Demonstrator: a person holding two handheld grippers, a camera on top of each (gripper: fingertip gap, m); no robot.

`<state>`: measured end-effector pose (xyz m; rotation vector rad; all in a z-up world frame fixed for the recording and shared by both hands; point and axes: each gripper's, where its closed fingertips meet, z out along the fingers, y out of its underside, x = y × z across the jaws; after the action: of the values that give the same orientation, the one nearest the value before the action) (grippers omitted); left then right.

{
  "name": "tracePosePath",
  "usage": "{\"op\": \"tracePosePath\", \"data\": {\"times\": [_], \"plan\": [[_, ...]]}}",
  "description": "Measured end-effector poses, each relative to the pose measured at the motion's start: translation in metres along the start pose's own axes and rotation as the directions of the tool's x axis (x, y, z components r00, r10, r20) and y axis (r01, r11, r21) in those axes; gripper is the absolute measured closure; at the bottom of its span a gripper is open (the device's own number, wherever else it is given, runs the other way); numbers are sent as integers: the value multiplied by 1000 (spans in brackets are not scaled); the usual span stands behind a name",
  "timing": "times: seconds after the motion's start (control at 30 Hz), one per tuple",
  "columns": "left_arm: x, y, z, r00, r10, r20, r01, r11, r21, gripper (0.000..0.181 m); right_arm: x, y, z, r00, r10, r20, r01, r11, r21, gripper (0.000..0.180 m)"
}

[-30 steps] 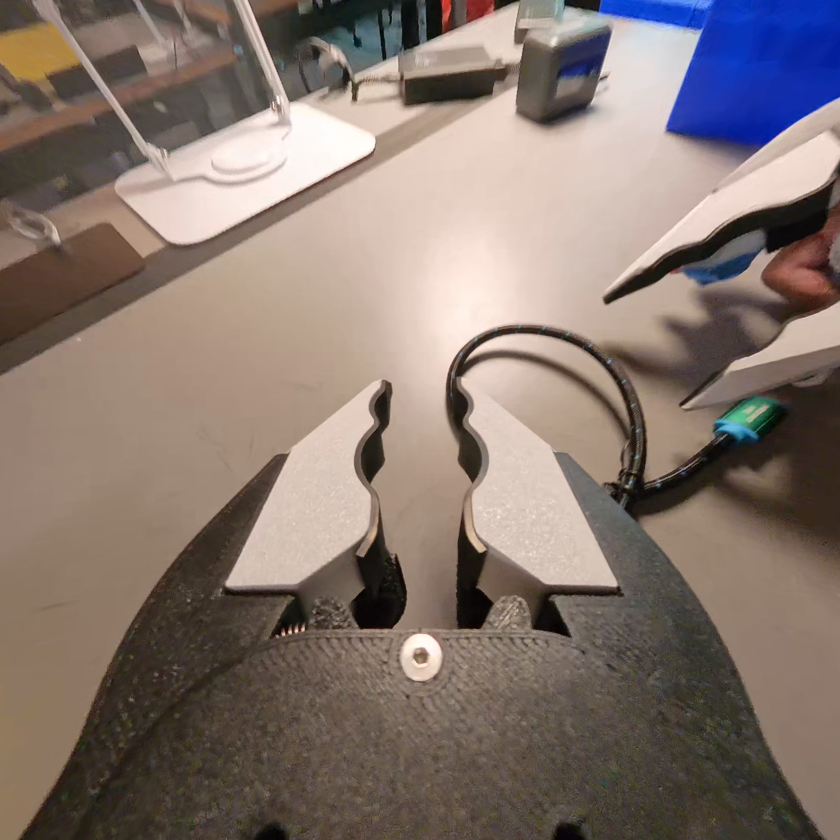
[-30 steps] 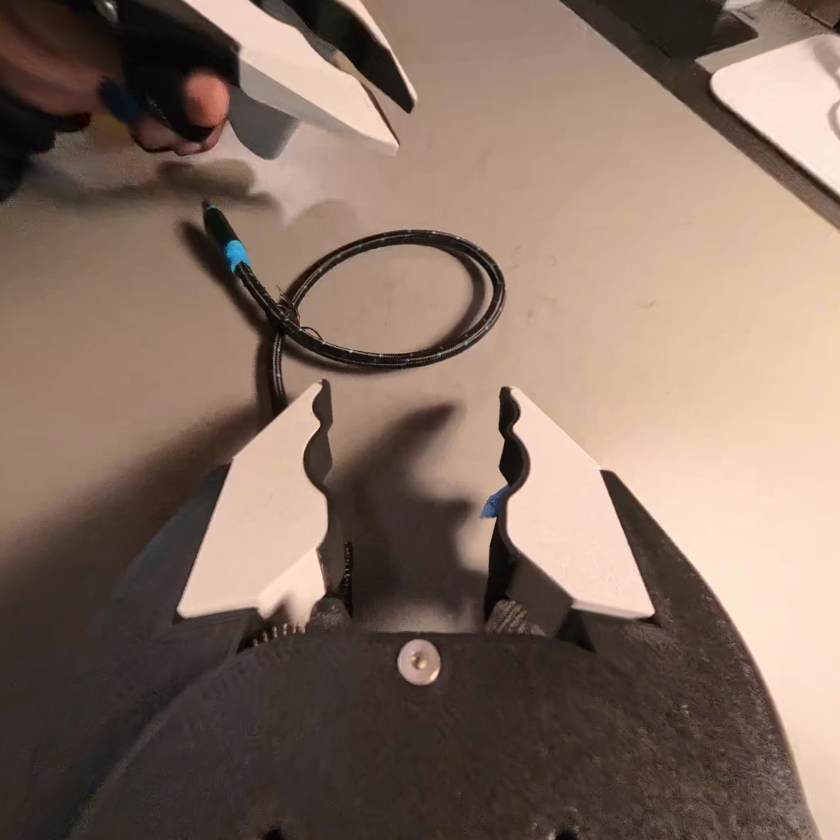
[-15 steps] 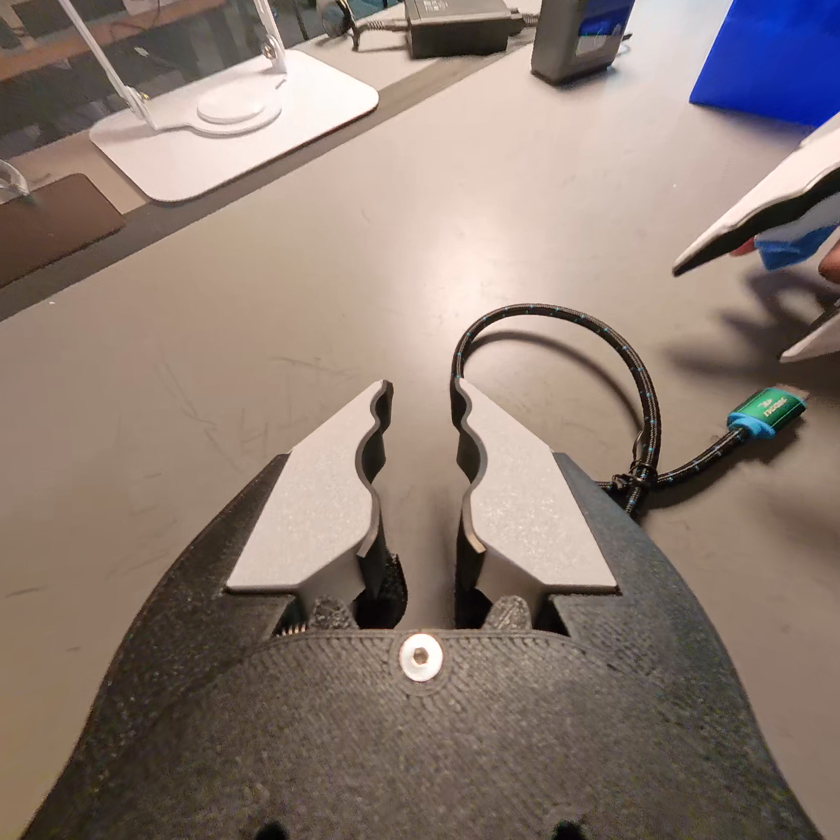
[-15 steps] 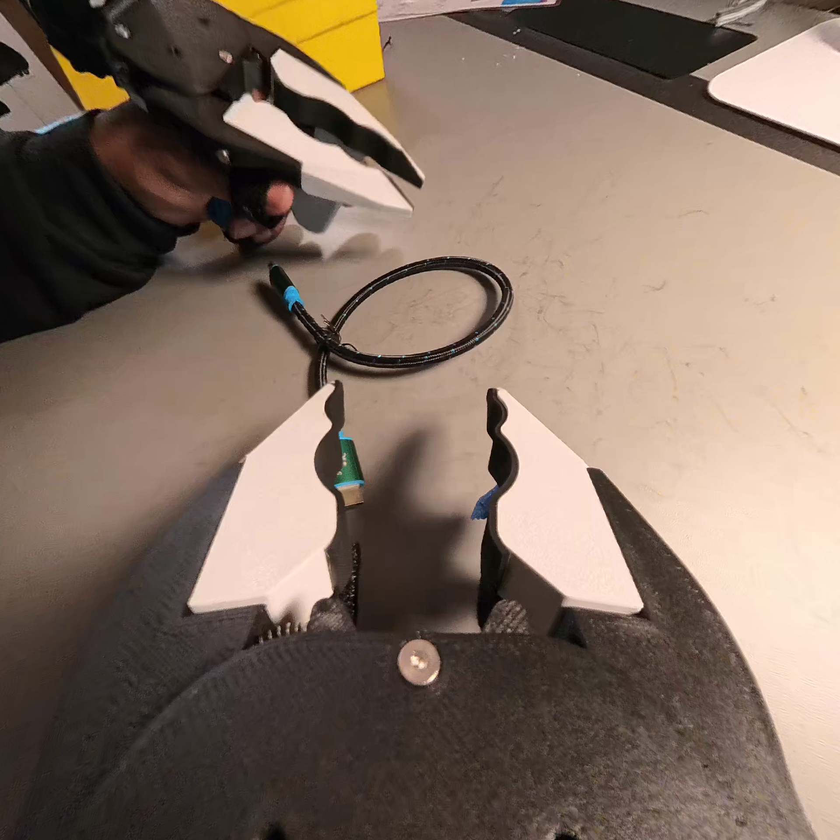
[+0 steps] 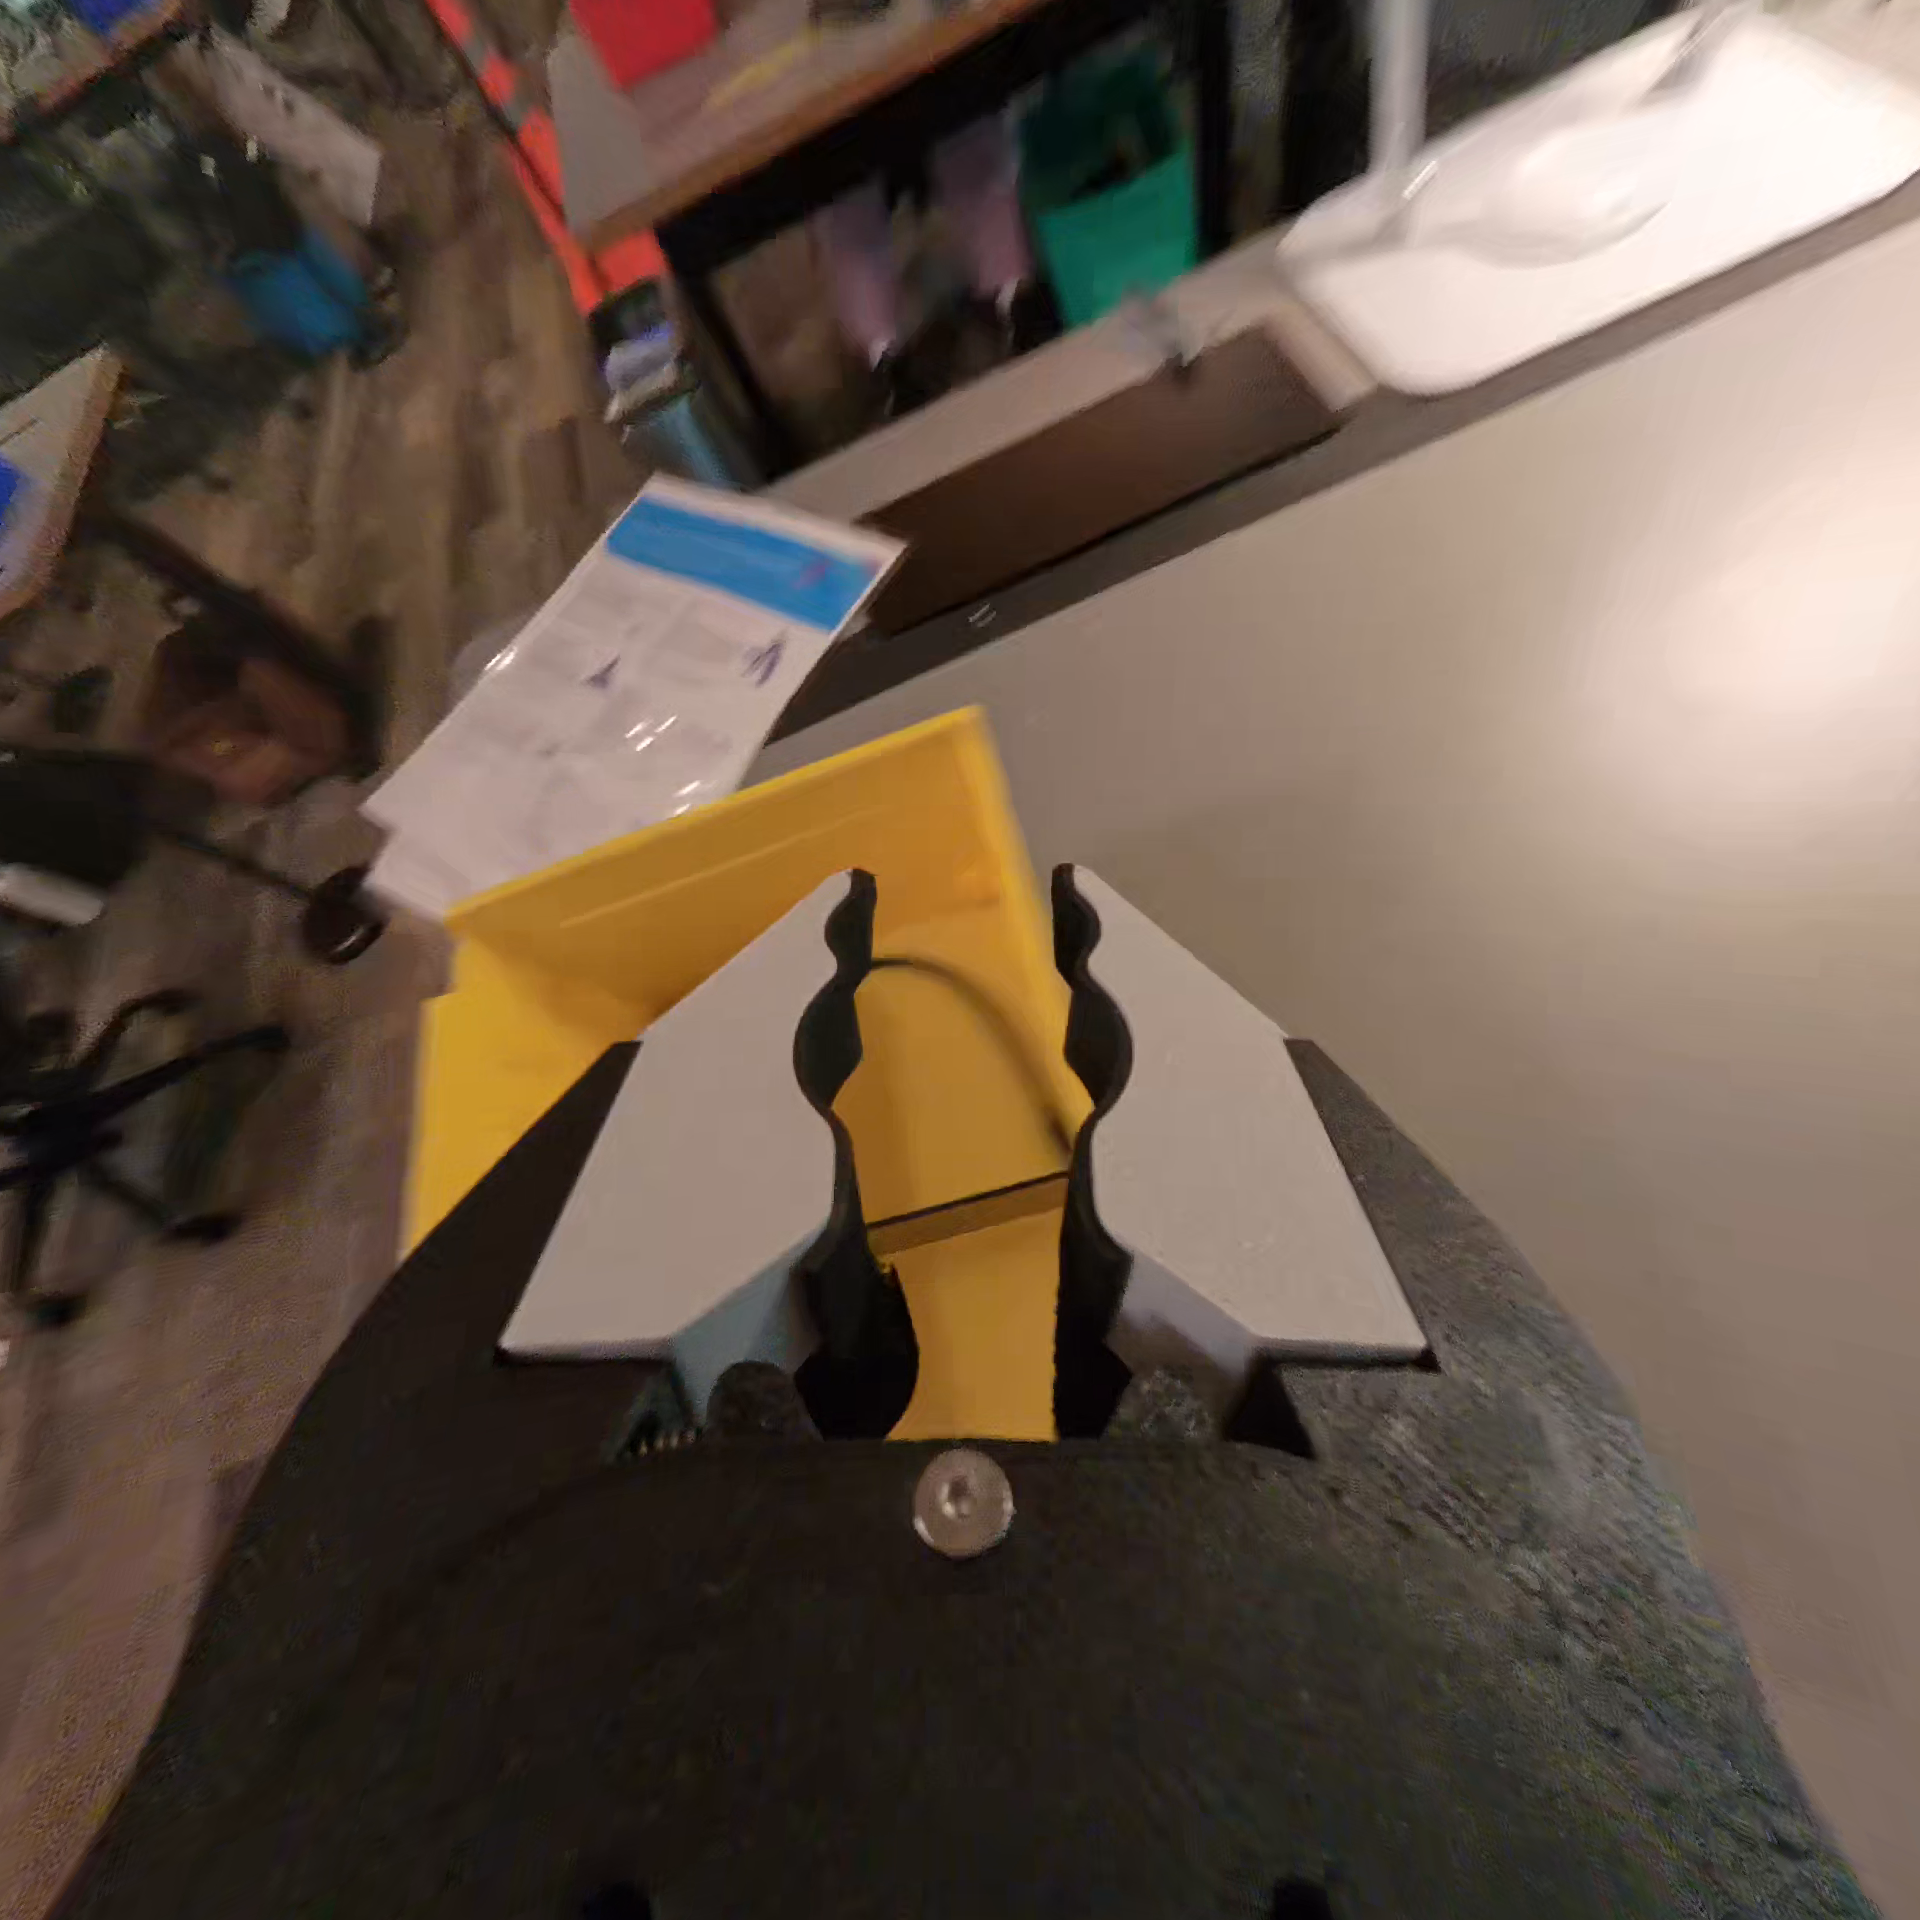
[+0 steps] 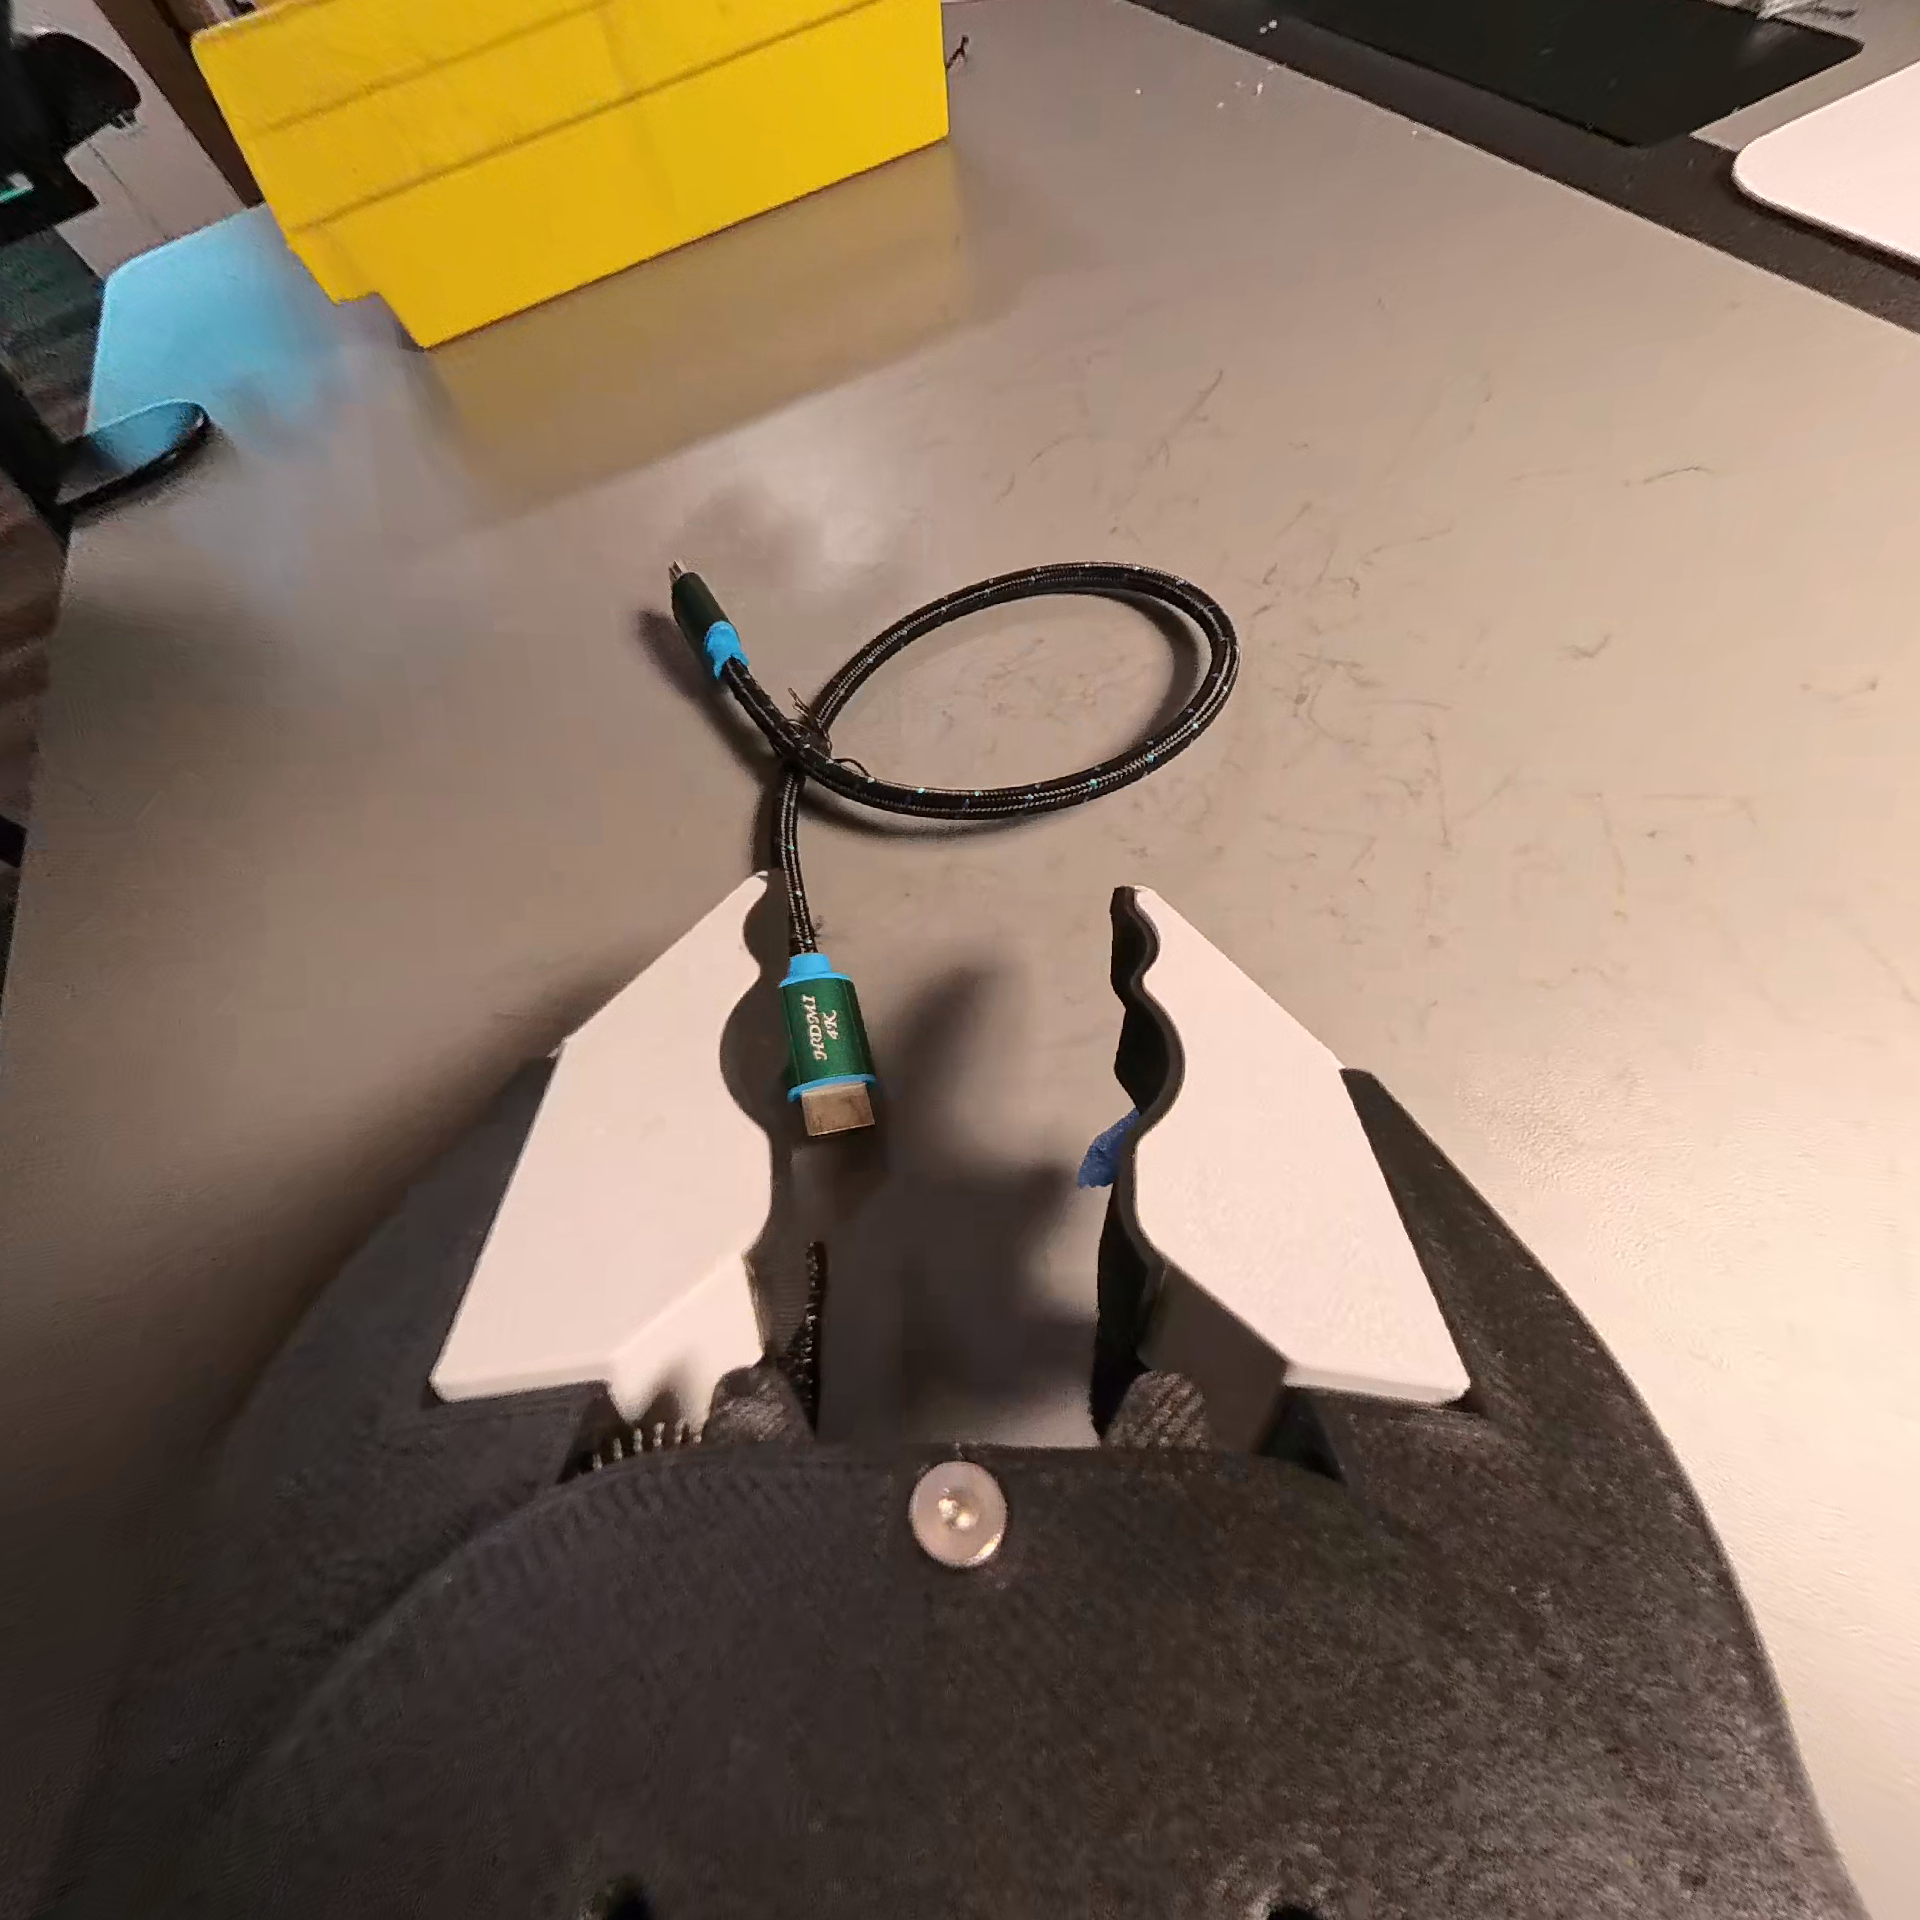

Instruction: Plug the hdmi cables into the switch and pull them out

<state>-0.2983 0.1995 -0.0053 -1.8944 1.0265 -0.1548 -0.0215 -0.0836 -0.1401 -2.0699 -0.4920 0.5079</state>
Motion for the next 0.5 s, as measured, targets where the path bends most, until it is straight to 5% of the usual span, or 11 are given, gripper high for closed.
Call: {"op": "tracePosePath", "data": {"times": [0.23,0.37,0.5], "plan": [[-68,85,93,972,148,-183,-213,880,-424,146,-2,1,1,1000,9,17,-9,1000,-7,115],[-71,116,127,880,336,-336,-468,735,-490,146,-2,1,0,998,43,50,-43,999,-7,115],[-75,132,146,839,359,-409,-538,660,-525,150,-1,1,0,992,96,85,-95,995,-12,117]]}}
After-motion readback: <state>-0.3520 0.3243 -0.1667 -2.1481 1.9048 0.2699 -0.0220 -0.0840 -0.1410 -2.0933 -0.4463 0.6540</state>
